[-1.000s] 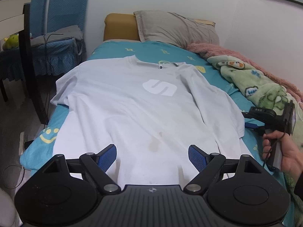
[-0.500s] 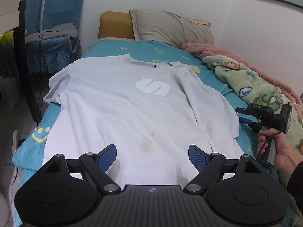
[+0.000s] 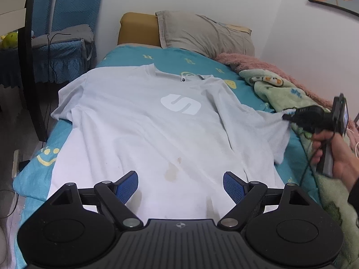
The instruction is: Fold clothes
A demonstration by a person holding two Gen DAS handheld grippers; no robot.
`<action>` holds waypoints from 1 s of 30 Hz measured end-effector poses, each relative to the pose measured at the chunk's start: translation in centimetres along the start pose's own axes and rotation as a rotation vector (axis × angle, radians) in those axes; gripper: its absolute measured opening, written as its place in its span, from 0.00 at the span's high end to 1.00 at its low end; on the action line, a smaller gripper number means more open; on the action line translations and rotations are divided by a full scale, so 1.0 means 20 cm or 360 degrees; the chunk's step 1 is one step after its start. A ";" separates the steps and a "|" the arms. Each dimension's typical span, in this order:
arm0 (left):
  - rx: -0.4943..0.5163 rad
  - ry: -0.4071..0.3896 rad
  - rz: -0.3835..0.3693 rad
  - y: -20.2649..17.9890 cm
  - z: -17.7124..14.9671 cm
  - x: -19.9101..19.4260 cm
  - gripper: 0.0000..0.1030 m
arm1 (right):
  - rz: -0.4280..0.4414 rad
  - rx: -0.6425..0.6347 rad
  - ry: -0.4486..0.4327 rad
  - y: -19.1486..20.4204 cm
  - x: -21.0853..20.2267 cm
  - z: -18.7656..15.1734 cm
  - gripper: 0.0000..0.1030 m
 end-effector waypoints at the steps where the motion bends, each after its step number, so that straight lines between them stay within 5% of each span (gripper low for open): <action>1: -0.0005 0.0001 0.0004 0.00 0.01 0.00 0.18 | -0.0051 -0.0038 -0.0018 -0.01 0.01 0.07 0.95; 5: -0.0051 0.0019 -0.0005 0.01 0.04 0.05 0.18 | -0.0329 -0.0194 -0.0038 -0.10 0.14 0.29 0.95; 9: -0.0063 0.0061 0.0030 0.04 0.05 0.14 0.18 | -0.0487 -0.0160 -0.0006 -0.21 0.29 0.33 0.93; 14: -0.0073 0.0092 0.0064 0.08 0.04 0.20 0.18 | -0.0423 -0.0051 -0.0014 -0.24 0.32 0.22 0.86; 17: -0.0079 0.0092 0.0052 0.08 0.03 0.19 0.18 | -0.0291 0.0121 -0.0040 -0.20 0.20 0.12 0.24; 23: -0.0025 0.0048 0.0043 0.05 0.02 0.12 0.17 | -0.0038 0.0497 -0.0014 -0.13 -0.15 -0.10 0.24; 30: 0.0027 0.0053 0.0011 0.01 -0.04 0.01 0.17 | 0.0023 0.0543 0.0051 0.10 -0.72 -0.29 0.23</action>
Point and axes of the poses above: each gripper's, at about its wrist camera, not at the fingertips, and x roughly the way its jaws point, y to its left, z to its top, the point moved 10 cm from there along x, roughly the way its jaws point
